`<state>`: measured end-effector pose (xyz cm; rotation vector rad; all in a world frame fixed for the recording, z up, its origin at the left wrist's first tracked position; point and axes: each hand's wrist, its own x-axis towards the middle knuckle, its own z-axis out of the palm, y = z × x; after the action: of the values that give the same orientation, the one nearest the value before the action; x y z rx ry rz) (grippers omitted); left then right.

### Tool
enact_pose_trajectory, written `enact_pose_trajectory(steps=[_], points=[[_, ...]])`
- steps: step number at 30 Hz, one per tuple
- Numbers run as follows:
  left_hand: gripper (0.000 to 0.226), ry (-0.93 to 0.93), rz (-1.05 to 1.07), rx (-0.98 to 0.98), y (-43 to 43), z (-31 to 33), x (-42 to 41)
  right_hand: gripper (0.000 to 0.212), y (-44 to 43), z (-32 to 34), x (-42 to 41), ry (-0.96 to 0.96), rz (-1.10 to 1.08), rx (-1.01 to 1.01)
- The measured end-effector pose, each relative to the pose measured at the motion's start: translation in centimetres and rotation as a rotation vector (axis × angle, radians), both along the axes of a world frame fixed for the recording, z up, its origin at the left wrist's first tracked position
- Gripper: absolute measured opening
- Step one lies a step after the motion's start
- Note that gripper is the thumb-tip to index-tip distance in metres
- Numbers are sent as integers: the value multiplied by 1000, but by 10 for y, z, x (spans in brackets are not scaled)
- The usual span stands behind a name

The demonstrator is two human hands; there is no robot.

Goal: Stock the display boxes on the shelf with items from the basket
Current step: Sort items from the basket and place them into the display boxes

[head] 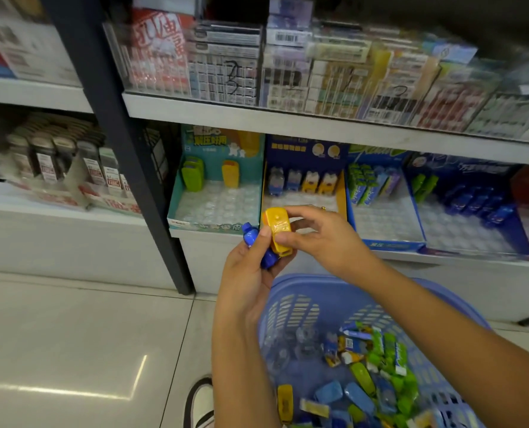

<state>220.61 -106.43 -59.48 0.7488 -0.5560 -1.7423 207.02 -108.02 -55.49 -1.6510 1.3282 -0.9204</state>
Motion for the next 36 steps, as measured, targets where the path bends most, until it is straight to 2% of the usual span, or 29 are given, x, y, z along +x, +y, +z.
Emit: enact_pose_trajectory(steps=[3, 6, 9, 11, 13, 16, 21, 27, 32, 36], points=[[34, -46, 30, -19, -1, -1, 12, 40, -7, 9, 9, 75, 45, -18], [20, -39, 197, -16, -4, 0, 19, 32, -25, 23, 22, 66, 128, -35], [14, 5, 403, 21, -7, -2, 32, 28, -63, 27, 39, 105, 16, -144], [11, 20, 464, 53, -7, -7, 43, 29, -93, 22, 51, 281, -81, -225], [9, 32, 470, 82, -6, -12, 50, 34, -117, 14, 62, 471, -94, -280], [7, 49, 457, 111, -5, -16, 53, 38, -133, -1, 70, 616, -78, -323], [6, -25, 417, 151, -8, -17, 51, 29, -139, -9, 68, 604, -57, -346], [9, -66, 386, 171, -8, -17, 48, 31, -131, -19, 65, 612, -46, -318], [33, 38, 360, 213, -8, -16, 49, 30, -135, -17, 67, 697, -32, -327], [31, 154, 334, 192, -7, -16, 53, 34, -139, -21, 67, 718, -40, -296]])
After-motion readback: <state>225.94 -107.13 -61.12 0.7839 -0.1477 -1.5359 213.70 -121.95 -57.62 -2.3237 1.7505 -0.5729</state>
